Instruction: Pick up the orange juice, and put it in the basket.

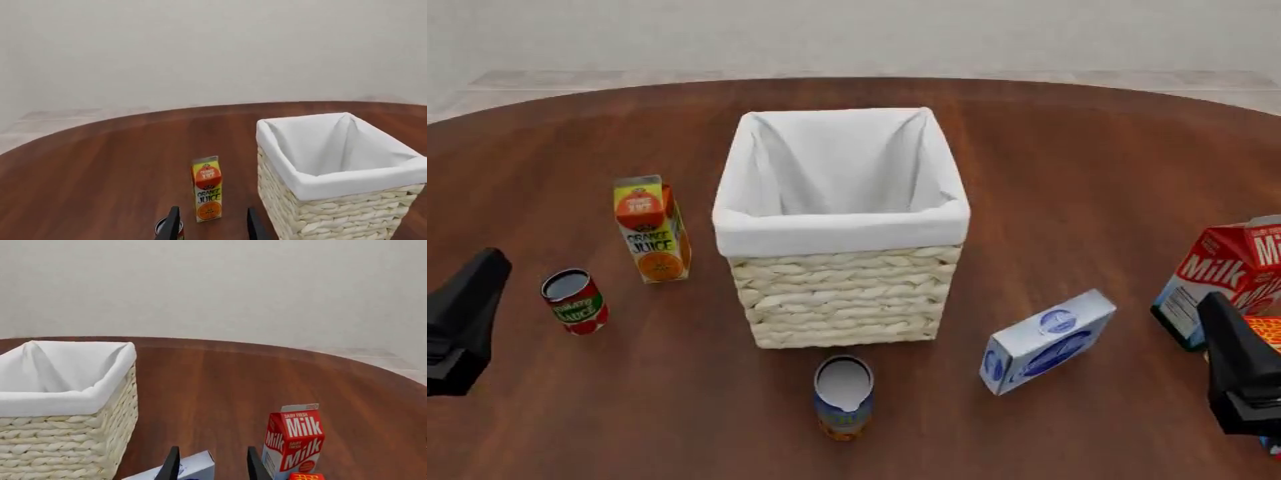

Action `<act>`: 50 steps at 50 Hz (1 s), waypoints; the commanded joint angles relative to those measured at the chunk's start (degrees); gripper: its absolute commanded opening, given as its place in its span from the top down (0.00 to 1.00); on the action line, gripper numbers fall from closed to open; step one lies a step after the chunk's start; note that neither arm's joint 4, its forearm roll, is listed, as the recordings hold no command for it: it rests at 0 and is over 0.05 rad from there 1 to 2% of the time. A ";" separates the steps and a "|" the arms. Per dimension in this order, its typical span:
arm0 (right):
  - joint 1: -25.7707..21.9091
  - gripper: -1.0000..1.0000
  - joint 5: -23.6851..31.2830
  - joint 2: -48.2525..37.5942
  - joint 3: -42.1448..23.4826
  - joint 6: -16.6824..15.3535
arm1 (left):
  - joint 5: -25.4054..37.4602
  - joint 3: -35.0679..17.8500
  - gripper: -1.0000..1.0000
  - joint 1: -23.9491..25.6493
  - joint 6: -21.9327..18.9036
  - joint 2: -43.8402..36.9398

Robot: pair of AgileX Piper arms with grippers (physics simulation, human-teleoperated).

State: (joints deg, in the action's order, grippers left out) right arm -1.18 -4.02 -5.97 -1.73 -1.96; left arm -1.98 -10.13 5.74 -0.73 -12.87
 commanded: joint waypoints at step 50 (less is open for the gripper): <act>0.05 0.00 2.26 2.69 -0.35 -0.63 | 3.02 -24.63 0.00 1.67 -1.59 -36.51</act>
State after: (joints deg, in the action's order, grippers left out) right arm -1.19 -1.91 -3.49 -2.02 -2.55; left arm -0.37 -31.61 7.67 -2.58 -45.35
